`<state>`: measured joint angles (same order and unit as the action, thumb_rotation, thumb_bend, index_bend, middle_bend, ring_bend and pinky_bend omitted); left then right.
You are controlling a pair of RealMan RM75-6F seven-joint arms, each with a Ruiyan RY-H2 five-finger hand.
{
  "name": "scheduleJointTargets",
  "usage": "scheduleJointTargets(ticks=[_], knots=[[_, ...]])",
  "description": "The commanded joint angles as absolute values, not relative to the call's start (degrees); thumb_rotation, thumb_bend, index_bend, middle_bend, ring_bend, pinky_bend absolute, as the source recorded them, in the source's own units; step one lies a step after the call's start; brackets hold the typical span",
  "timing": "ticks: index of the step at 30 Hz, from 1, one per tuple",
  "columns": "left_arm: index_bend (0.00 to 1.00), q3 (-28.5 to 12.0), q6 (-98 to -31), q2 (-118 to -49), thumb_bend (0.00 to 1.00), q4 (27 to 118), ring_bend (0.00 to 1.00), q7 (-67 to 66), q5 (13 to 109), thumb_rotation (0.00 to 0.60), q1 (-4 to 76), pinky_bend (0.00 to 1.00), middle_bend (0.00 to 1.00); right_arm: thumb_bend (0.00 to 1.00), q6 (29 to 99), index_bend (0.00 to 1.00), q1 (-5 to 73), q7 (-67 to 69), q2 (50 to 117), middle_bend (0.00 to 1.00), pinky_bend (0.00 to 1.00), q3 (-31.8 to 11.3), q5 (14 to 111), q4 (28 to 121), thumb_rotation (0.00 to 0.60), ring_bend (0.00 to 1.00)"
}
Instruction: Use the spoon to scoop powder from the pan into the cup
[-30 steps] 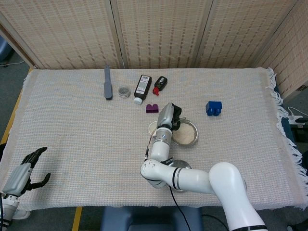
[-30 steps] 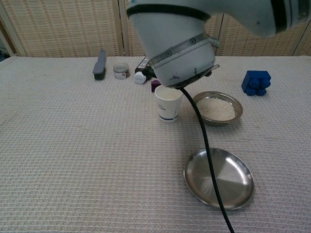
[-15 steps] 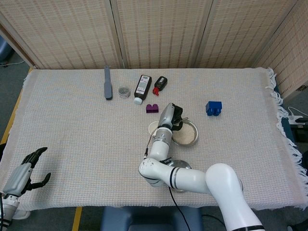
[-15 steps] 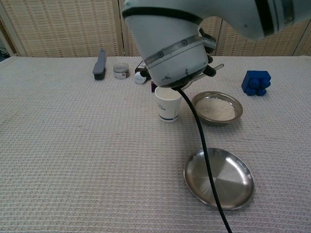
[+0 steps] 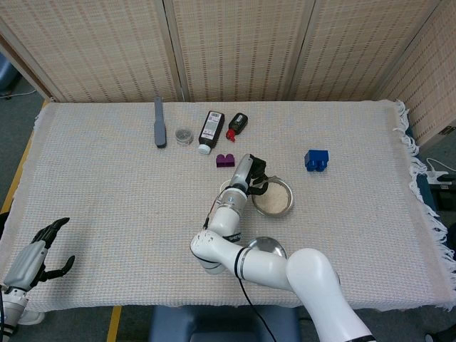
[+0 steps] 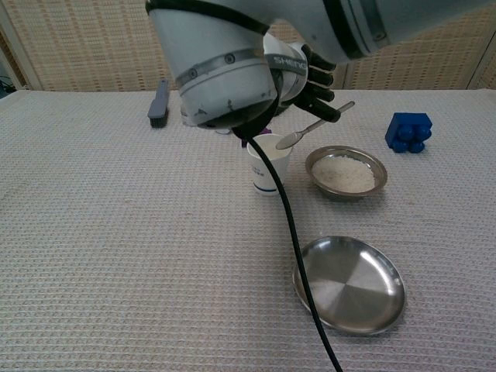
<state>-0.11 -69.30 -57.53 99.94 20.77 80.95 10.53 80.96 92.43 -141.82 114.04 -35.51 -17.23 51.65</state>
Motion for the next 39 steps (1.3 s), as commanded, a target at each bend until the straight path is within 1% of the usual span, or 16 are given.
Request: scheduleJointTargets(ticks=[1,5,9,14,21,24,29,34,39], knots=[[0.0,-0.14,-69.32,-57.46,0.41,99.94,0.0,21.13,81.0,0.6,10.52,0.0,0.0,0.37,81.38,0.67,93.9,-144.21,115.36,0.99,1.0,-37.47,-18.03,49.21,0.6,1.0],[0.0,-0.11,-69.35,-57.41,0.41,99.82,0.0,21.5,81.15,0.6,10.49,0.0,0.0,0.37,81.71,0.67,94.34,-145.89,116.73,0.99,1.0,-39.03,-18.73,47.26,0.6,1.0],[0.0,-0.1,-69.38,-57.41,0.41,99.75,0.0,21.7,81.22,0.6,10.48,0.0,0.0,0.37,80.86,0.67,94.28,-146.33,117.63,0.99,1.0,-39.33,-17.43,46.05,0.6,1.0],[0.0,-0.06,-69.27,-57.35,0.41,99.77,0.0,21.76,81.2,0.6,10.49,0.0,0.0,0.37,80.66,0.67,94.88,-146.04,118.16,0.99,1.0,-41.76,-16.91,44.08,0.6,1.0],[0.0,-0.03,-68.99,-57.25,0.41,99.87,0.0,21.97,81.2,0.6,10.61,0.0,0.0,0.37,81.15,0.67,95.17,-147.4,118.99,0.99,1.0,-43.16,-16.13,41.66,0.6,1.0],[0.0,-0.04,-68.81,-57.19,0.41,99.91,0.0,22.2,81.11,0.6,10.68,0.0,0.0,0.37,81.2,0.67,95.58,-147.31,119.43,0.99,1.0,-44.54,-16.02,40.2,0.6,1.0],[0.0,0.0,-68.75,-57.12,0.41,99.99,0.0,22.36,81.29,0.6,10.73,0.0,0.0,0.37,80.48,0.68,97.2,-147.2,119.93,0.99,1.0,-46.82,-15.31,37.82,0.6,1.0],[0.0,0.09,-68.66,-57.02,0.41,99.93,0.0,22.59,81.38,0.6,10.74,0.0,0.0,0.37,80.82,0.68,97.81,-148.44,121.5,0.99,1.0,-47.54,-14.94,35.16,0.6,1.0],[0.0,0.11,-68.66,-56.97,0.41,99.91,0.0,22.87,81.48,0.6,10.75,0.0,0.0,0.37,81.62,0.69,99.88,-149.0,123.18,0.99,1.0,-50.29,-15.14,31.22,0.6,1.0]])
